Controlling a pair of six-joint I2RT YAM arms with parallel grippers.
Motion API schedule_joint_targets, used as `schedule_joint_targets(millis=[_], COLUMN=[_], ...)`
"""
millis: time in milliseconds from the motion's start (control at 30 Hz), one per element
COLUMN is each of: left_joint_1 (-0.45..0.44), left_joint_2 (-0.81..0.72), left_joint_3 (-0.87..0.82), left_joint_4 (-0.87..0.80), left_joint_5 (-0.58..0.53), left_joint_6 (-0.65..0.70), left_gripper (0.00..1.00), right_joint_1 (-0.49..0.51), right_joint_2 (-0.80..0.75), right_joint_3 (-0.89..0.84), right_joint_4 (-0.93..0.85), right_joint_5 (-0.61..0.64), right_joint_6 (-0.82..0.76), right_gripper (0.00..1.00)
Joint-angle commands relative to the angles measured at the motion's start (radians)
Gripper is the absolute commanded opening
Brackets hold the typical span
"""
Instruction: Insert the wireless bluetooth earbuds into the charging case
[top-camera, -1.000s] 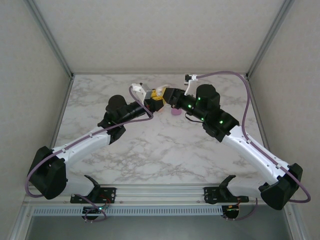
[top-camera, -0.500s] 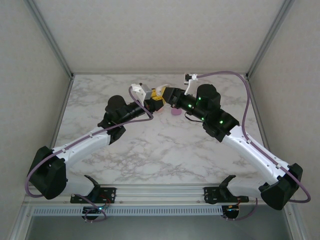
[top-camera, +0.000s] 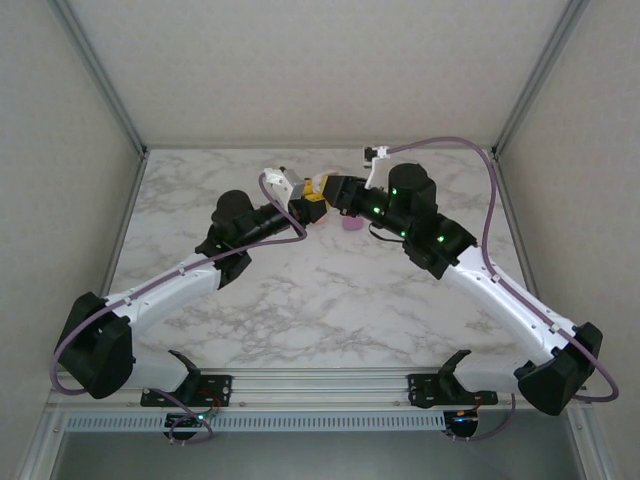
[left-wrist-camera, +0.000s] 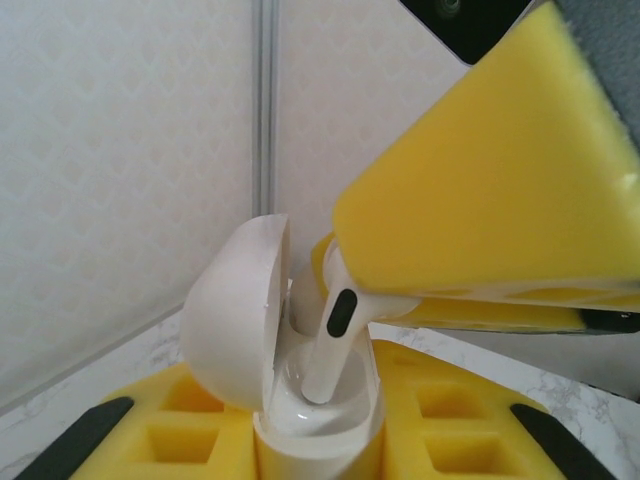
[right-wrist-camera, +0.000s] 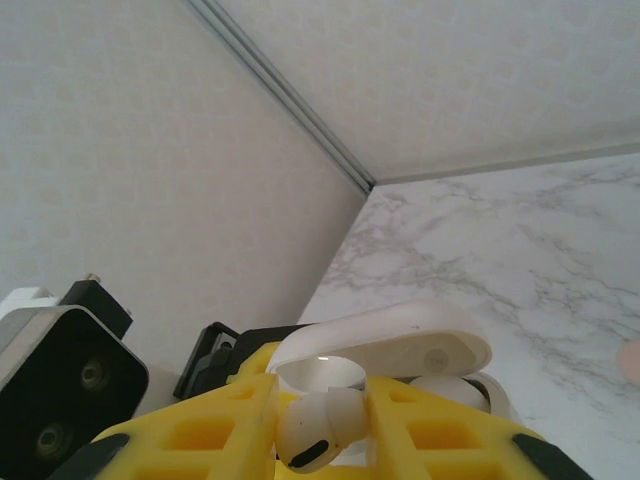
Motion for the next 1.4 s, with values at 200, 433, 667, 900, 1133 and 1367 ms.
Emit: schedule_joint_targets(millis=[200,433,667,900,1133,1367], left_joint_1=[-0.006,-0.006,-0.006,-0.007,-0.006,-0.006], left_joint_2=[-0.017,-0.022,-0.022,-0.025,-0.036,-0.042], left_joint_3=[0.031,0.027,0.029,0.026,0.025,0.028], left_joint_4=[0.051,0.049,0.030,0.026,0.029,0.027], left_joint_5=[0.011,0.008,0.015,0.021,0.012,0.010], left_joint_6=[0.017,0.021,0.036,0.037,0.039,0.044], left_gripper=[0.18,0.18,0.18,0.18,0.18,0.18], right_joint_1=[0.051,0.052,0.049,0.043,0.038,0.038], right_joint_2=[0.060,0.024,0.021,0.018,0.019,0.025], right_joint_3=[0.070,0.041,0.043,0.016,0.008,0.038], right_joint_4=[-0.179,-0.145,-0.067,-0.017,-0.077,-0.183], right_joint_5=[0.048,0.083,-0.002,-0.023,0.029,0.094], right_joint_6=[-0.085,-0.049,0.039,0.114,0.116,0.049], right_gripper=[0.29,0.28,0.27,0.26,0.26,0.27])
